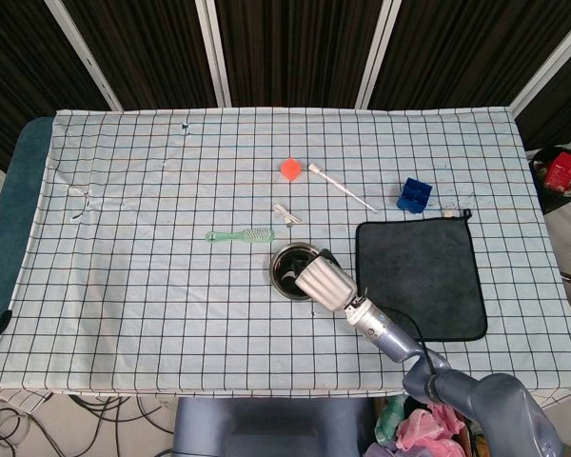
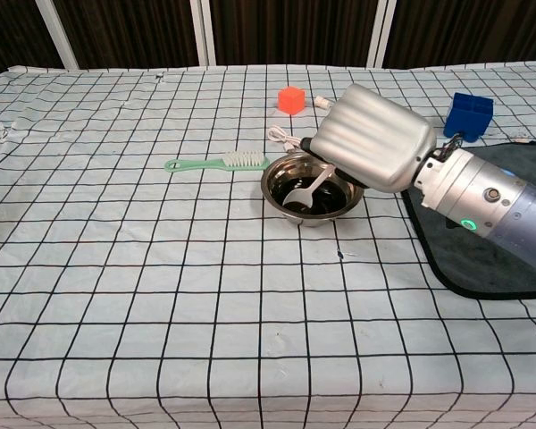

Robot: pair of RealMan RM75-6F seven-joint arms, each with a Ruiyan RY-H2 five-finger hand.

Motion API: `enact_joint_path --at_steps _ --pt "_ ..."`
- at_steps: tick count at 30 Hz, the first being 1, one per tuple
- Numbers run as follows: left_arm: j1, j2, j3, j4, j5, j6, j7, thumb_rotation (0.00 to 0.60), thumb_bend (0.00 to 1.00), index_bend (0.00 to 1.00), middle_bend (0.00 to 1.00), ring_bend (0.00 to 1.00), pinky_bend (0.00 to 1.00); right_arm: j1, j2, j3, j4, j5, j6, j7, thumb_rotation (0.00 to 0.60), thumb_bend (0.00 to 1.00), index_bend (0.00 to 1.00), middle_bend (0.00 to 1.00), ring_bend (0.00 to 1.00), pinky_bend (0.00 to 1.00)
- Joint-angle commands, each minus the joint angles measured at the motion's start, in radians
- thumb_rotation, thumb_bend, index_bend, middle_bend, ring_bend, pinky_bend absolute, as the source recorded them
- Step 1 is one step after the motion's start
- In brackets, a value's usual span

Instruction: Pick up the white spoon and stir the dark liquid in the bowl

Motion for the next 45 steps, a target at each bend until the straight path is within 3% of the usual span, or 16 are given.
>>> enact_joint_path --at_steps 1,10,19,25,33,45 --pt "-0.001 -0.001 0.000 0.001 -0.001 -0.002 0.001 0.600 0.24 0.09 0.05 0.01 0.00 0.017 -0.036 0.019 0.057 0.011 -0.010 0.022 0.600 0.35 0.68 0.87 1.00 1.00" --pt "-0.002 -0.001 -0.001 0.002 -0.005 -0.006 0.002 0.600 0.24 0.09 0.05 0.01 0.00 0.042 -0.085 0.049 0.200 0.045 -0.035 0.062 0.600 0.35 0.68 0.87 1.00 1.00" --pt "-0.002 -0.002 -0.001 0.000 -0.004 -0.005 0.007 0.600 0.24 0.09 0.05 0.01 0.00 0.029 -0.069 0.023 0.258 0.040 -0.020 0.078 0.600 0.35 0.68 0.87 1.00 1.00" --pt "-0.002 -0.003 -0.001 0.000 -0.005 -0.005 0.010 0.600 0.24 0.09 0.05 0.01 0.00 0.012 -0.022 -0.011 0.215 0.013 0.020 0.083 0.600 0.35 0.69 0.87 1.00 1.00" --pt "0.000 -0.004 0.000 -0.002 -0.002 0.000 0.016 0.600 0.24 0.09 0.05 0.01 0.00 -0.023 0.050 -0.066 0.066 -0.040 0.069 0.047 0.600 0.35 0.69 0.87 1.00 1.00" --pt "0.001 -0.001 -0.001 -0.002 -0.002 0.001 0.009 0.600 0.24 0.09 0.05 0.01 0.00 -0.024 0.050 -0.056 -0.049 -0.051 0.050 0.010 0.600 0.35 0.70 0.87 1.00 1.00"
